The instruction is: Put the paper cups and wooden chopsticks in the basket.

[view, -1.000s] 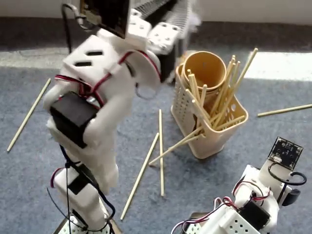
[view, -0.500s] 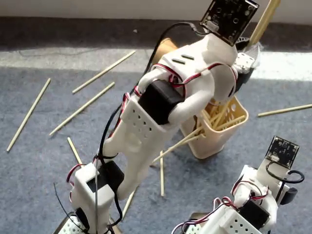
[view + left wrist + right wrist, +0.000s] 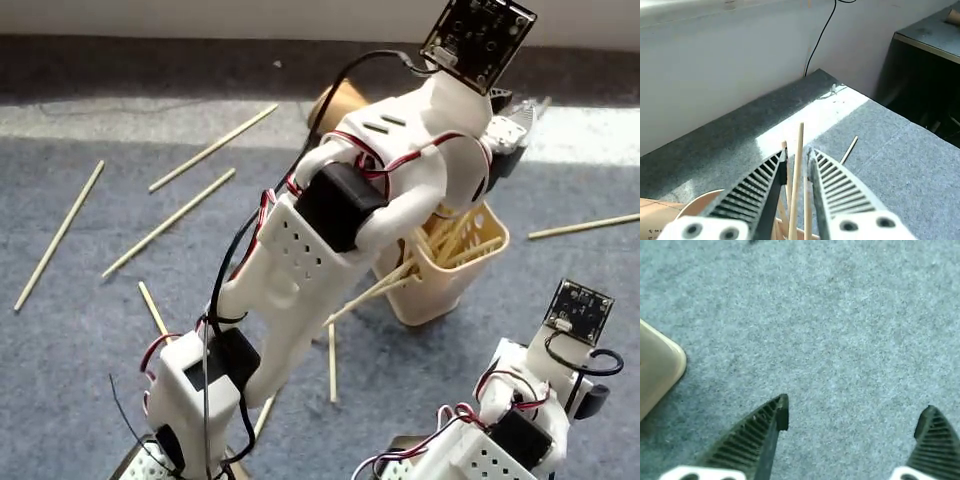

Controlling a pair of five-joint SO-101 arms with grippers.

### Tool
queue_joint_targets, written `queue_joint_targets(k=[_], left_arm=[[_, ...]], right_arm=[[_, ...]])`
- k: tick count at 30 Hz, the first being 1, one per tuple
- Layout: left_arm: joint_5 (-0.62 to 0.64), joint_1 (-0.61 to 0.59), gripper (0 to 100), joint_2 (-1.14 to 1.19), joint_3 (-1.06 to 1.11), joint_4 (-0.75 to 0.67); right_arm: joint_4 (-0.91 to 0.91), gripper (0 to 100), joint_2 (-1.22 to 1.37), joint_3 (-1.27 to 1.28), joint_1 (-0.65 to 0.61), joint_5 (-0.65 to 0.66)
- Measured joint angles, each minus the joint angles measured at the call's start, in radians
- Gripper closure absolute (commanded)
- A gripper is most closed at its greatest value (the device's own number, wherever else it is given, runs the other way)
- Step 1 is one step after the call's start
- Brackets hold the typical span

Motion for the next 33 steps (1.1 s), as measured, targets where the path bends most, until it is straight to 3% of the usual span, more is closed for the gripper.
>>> queue_joint_targets(k=[8, 12, 17, 19, 24, 28, 33], left_arm=[[0.0, -0.051, 89, -0.002, -0.034, 0.034], [-0.055, -0.226, 89, -0.071, -0.123, 0.146], [-0.219, -0.56, 89, -0.127, -0.15, 0.393], [-0.311, -0.694, 89, -0.106, -0.087, 0.491], [-0.546, -0.928, 89, 0.037, 0.258, 0.526], [-0.692, -0.948, 89, 0.152, 0.497, 0.531], [-0.723, -0.973, 82, 0.241, 0.519, 0.425]], right_arm=[[0.0, 61.6, 0.0, 0.0, 0.0, 0.0], [0.0, 61.6, 0.0, 0.0, 0.0, 0.0], [0.0, 61.6, 0.0, 0.0, 0.0, 0.0], [0.0, 61.6, 0.0, 0.0, 0.0, 0.0], [0.0, 61.6, 0.0, 0.0, 0.0, 0.0], [0.0, 61.6, 0.0, 0.0, 0.0, 0.0], [0.0, 61.6, 0.0, 0.005, 0.0, 0.0]])
